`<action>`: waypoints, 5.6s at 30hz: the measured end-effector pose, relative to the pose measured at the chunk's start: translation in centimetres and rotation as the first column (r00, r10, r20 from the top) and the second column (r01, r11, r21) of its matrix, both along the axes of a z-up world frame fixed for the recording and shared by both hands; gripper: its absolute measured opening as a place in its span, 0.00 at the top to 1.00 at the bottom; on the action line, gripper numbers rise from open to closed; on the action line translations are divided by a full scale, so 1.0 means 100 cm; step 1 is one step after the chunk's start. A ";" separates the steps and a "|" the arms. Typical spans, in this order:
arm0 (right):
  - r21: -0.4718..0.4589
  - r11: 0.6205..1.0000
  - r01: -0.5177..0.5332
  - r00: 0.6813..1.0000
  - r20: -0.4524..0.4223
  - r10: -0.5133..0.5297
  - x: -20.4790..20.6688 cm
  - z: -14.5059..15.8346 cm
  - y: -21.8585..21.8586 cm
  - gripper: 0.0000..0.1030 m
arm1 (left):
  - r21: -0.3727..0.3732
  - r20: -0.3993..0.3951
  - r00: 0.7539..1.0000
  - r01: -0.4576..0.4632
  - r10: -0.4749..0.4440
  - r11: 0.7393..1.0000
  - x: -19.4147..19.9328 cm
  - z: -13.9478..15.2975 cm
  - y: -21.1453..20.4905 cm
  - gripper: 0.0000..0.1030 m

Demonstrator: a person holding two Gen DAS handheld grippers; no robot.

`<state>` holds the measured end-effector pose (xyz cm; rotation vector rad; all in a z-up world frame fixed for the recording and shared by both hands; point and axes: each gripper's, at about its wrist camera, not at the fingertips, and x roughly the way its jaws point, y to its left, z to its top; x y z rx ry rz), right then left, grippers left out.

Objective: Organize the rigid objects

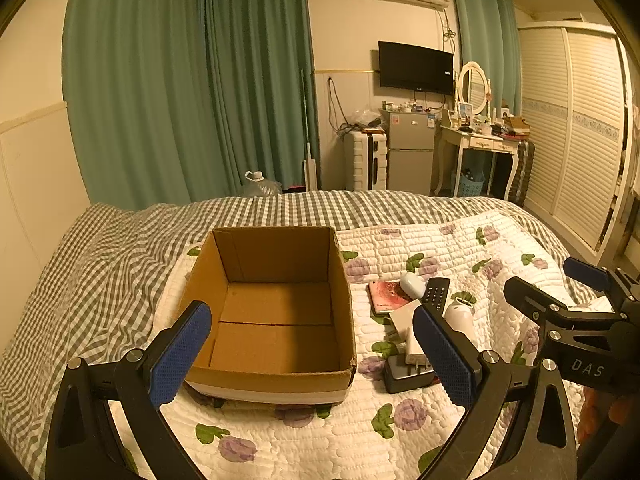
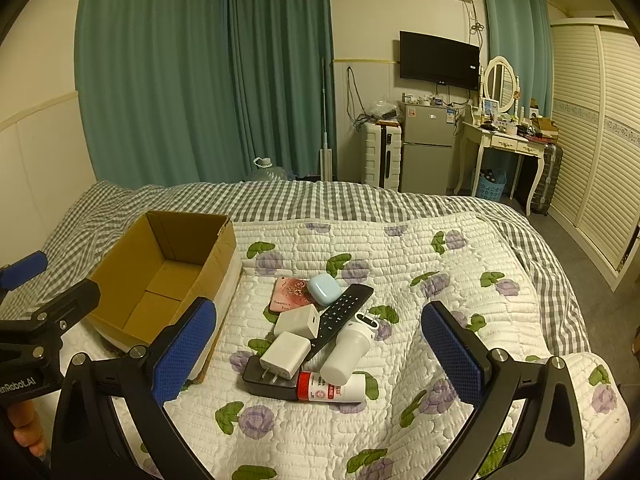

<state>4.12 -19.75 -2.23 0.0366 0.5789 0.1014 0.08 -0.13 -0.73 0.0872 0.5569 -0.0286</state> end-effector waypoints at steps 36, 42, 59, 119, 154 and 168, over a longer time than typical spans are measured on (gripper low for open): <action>0.000 1.000 0.003 1.000 -0.013 -0.003 -0.001 -0.010 -0.005 0.00 | 0.009 -0.017 1.000 -0.002 0.002 1.000 0.004 -0.008 0.003 0.00; 0.001 1.000 0.003 1.000 -0.015 -0.003 0.000 -0.010 -0.005 0.00 | 0.010 -0.017 1.000 -0.003 0.004 1.000 0.003 -0.008 0.003 0.00; -0.007 1.000 0.006 1.000 -0.020 -0.006 0.000 -0.008 -0.005 0.00 | 0.019 -0.005 1.000 0.003 -0.003 1.000 0.000 0.001 -0.002 0.00; -0.088 0.995 -0.050 0.883 -0.469 0.003 0.109 -0.118 -0.059 0.00 | -0.084 -0.246 0.962 0.103 -0.121 0.991 0.095 -0.148 -0.088 0.61; -0.001 1.000 0.025 0.935 -0.353 -0.023 0.099 -0.094 -0.048 0.38 | -0.128 -0.180 0.974 0.112 -0.135 0.985 0.070 -0.110 -0.077 0.61; -0.060 0.998 -0.033 0.991 -0.131 0.025 0.056 0.028 -0.011 0.38 | -0.159 0.013 0.986 0.167 -0.167 0.973 0.048 0.010 -0.007 0.61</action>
